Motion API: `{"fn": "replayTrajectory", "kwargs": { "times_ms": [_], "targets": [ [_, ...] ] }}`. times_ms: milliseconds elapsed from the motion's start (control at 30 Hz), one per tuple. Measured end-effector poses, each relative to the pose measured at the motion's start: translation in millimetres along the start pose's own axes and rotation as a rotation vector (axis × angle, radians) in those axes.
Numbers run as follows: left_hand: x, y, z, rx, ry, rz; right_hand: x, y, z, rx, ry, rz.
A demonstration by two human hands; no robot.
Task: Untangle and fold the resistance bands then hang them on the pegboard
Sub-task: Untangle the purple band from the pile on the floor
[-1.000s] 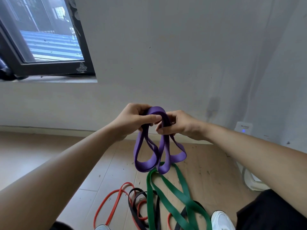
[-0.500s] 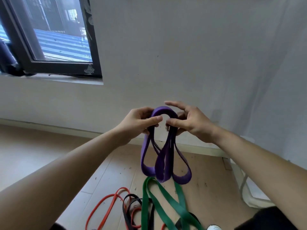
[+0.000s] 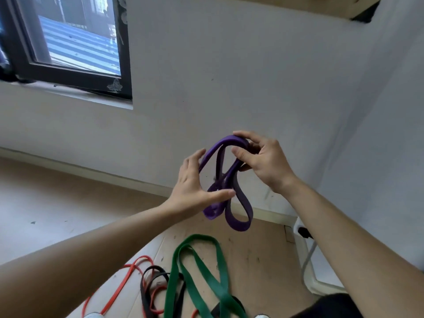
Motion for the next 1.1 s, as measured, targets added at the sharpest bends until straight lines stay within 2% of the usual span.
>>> {"fn": "replayTrajectory", "kwargs": {
  "times_ms": [200, 367, 467, 567, 733, 867, 1100],
  "targets": [
    [2.2, 30.6, 10.7, -0.093, 0.017, -0.172, -8.0, 3.8, 4.5, -0.014, 0.016, -0.129],
    [24.0, 31.8, 20.2, -0.203, 0.013, -0.251, -19.1, -5.3, 10.1, 0.031, 0.132, -0.343],
    [38.4, 31.2, 27.6, -0.203, 0.068, -0.269, -36.5, -9.4, 11.2, 0.083, 0.213, -0.378],
    [55.6, 29.5, 31.7, -0.12, 0.091, -0.344, -64.8, -7.7, 7.2, 0.108, 0.32, -0.38],
    [96.9, 30.9, 36.0, 0.156, 0.058, -0.468, -125.9, 8.7, -5.0, 0.141, 0.536, -0.284],
    [140.9, 32.9, 38.4, 0.285, 0.025, -0.541, -180.9, 28.6, -20.6, 0.194, 0.682, -0.196],
    [249.4, 51.4, 10.0, 0.498, -0.004, -0.644, -296.8, 89.3, -64.5, 0.152, 0.864, -0.271]
  ]
}}
Point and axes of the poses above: each hand's wrist, its own z-axis away from the middle knuckle, its own y-axis out of the palm, x = y × z, the point moved 4 cm from there along -z, towards the middle knuckle, and after that the axes turned 14 degrees about y, right-handed, at the moved point
